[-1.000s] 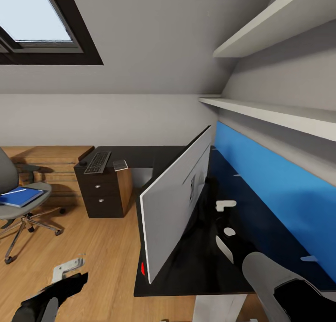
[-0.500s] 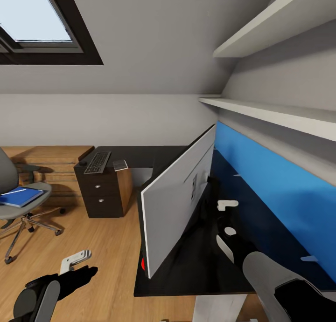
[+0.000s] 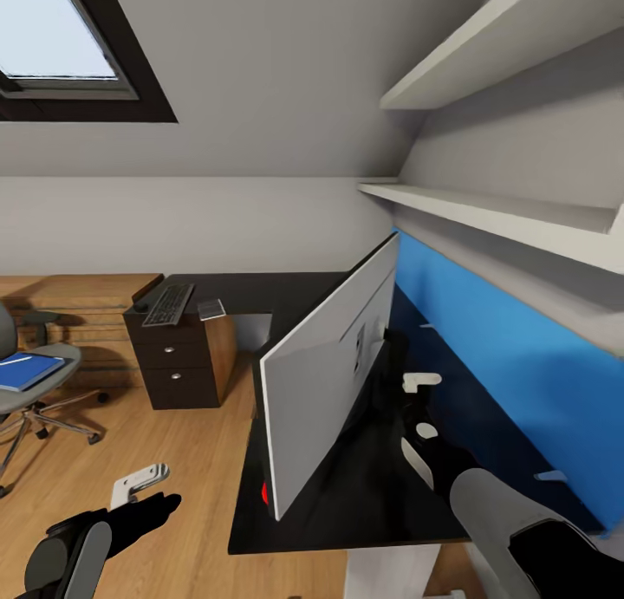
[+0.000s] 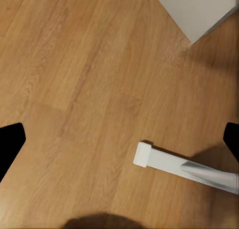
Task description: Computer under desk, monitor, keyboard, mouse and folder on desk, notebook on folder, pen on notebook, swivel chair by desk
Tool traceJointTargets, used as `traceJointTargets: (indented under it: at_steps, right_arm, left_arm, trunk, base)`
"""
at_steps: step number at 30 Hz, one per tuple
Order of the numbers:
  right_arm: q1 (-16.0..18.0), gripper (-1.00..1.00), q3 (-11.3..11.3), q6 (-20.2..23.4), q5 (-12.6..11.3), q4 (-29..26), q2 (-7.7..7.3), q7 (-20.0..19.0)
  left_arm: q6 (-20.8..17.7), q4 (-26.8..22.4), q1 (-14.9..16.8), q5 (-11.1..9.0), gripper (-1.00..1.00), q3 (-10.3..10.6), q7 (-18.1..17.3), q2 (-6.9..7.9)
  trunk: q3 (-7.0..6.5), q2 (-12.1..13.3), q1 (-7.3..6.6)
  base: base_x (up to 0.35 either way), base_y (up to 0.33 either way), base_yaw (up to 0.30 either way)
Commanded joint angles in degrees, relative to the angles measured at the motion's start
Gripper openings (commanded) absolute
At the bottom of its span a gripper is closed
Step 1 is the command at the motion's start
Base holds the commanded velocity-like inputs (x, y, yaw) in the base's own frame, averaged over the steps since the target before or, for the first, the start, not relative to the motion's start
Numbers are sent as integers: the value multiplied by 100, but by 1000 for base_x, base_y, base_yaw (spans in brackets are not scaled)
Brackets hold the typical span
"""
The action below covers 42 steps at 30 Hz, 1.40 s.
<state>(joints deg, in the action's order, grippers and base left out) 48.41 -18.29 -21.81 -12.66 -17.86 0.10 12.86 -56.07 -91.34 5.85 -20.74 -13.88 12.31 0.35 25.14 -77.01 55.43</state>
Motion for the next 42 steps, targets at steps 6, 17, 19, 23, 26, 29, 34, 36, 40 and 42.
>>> traceJointTargets:
  at_steps: [6, 17, 19, 23, 26, 29, 34, 36, 40, 42]
  right_arm:
    - [8, -100, -42, -31, -27, -1, 8, 44]
    - [8, -100, -50, 3, -1, 11, 15, 40]
    - [9, -100, -51, 4, 0, 11, 16, 36]
    - [9, -100, -51, -9, -3, 15, 17, 31]
    - [9, -100, -52, -14, -7, 21, 16, 25]
    - [8, -100, -47, -8, -8, 24, 12, 3]
    - [6, -100, -43, -12, -9, 25, 9, -5]
    - [6, -100, -43, -17, -9, 27, 8, -8]
    - [7, -100, -43, -23, -9, 28, 8, -5]
    - [7, -100, -43, -24, -9, 28, 5, -4]
  left_arm:
    - [-25, -7, 4, -54, 100, -1, 57, 0]
    - [-27, -6, 4, -53, 100, -4, 53, 8]
    - [-27, -5, 4, -52, 100, -7, 53, 9]
    - [-27, -7, 4, -52, 100, -8, 52, 9]
    - [-21, -7, 4, -52, 100, -3, 55, 9]
    - [-19, -4, 4, -52, 100, -1, 60, 5]
    - [-18, -7, 4, -52, 100, -1, 60, 7]
    - [-20, -7, 4, -52, 100, -1, 61, 8]
    - [-25, -7, 4, -46, 100, -1, 59, 9]
    - [-24, -5, 4, -45, 100, -2, 60, 9]
  trunk:
    - [5, -4, 0]
    - [5, -4, 0]
    - [5, -4, 0]
    - [5, -4, 0]
    - [5, -4, 0]
    - [5, -4, 0]
    - [5, -4, 0]
    - [5, -4, 0]
    - [5, -4, 0]
    - [5, -4, 0]
  base:
    - [0, -288, -1]
    - [0, -57, 0]
    - [0, -2, 0]
    - [27, -1, 0]
    - [166, 0, 0]
    - [266, 0, 0]
    - [316, 0, 0]
    - [322, 0, 0]
    - [321, 0, 0]
    - [319, 0, 0]
